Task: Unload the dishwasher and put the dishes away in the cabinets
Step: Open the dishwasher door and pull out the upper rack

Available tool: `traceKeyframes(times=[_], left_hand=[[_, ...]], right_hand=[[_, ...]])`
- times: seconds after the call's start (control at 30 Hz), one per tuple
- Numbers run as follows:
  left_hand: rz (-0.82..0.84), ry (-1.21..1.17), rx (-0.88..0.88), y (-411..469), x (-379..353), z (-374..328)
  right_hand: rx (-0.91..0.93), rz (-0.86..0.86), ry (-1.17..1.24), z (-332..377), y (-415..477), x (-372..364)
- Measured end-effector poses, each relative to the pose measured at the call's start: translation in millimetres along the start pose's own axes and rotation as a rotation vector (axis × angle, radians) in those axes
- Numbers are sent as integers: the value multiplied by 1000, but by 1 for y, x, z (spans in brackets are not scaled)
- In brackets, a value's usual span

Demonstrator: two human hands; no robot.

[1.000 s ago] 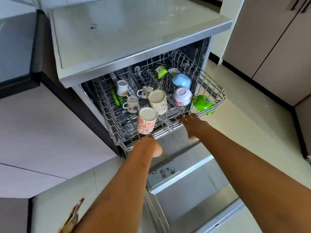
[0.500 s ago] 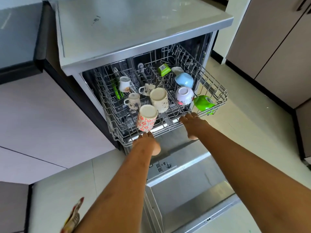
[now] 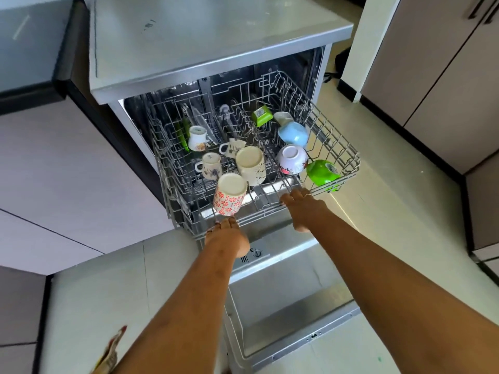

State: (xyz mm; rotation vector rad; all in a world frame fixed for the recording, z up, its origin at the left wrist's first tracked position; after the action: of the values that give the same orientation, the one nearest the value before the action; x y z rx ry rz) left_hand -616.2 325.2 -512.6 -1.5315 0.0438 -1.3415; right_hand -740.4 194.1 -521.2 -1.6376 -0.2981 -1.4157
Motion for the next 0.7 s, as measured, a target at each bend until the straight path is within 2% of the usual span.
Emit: traceKeyframes(times=[0.7], left_hand=[[76,39,1,-53,-48,-16]], right_hand=[[-15,24,37,-2,-73,-35]])
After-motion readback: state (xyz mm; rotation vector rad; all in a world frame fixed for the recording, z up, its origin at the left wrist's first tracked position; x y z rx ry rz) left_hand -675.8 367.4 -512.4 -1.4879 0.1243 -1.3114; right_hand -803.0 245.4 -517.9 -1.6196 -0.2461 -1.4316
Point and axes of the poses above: each hand's wrist, its own y-axis towards the middle knuckle, its own x-axis out of the back of the hand, z = x × y, the point moved 5 cm from there along y, towards the middle knuckle, and after that the axes turned 12 degrees about x, right-handed, at the moved point
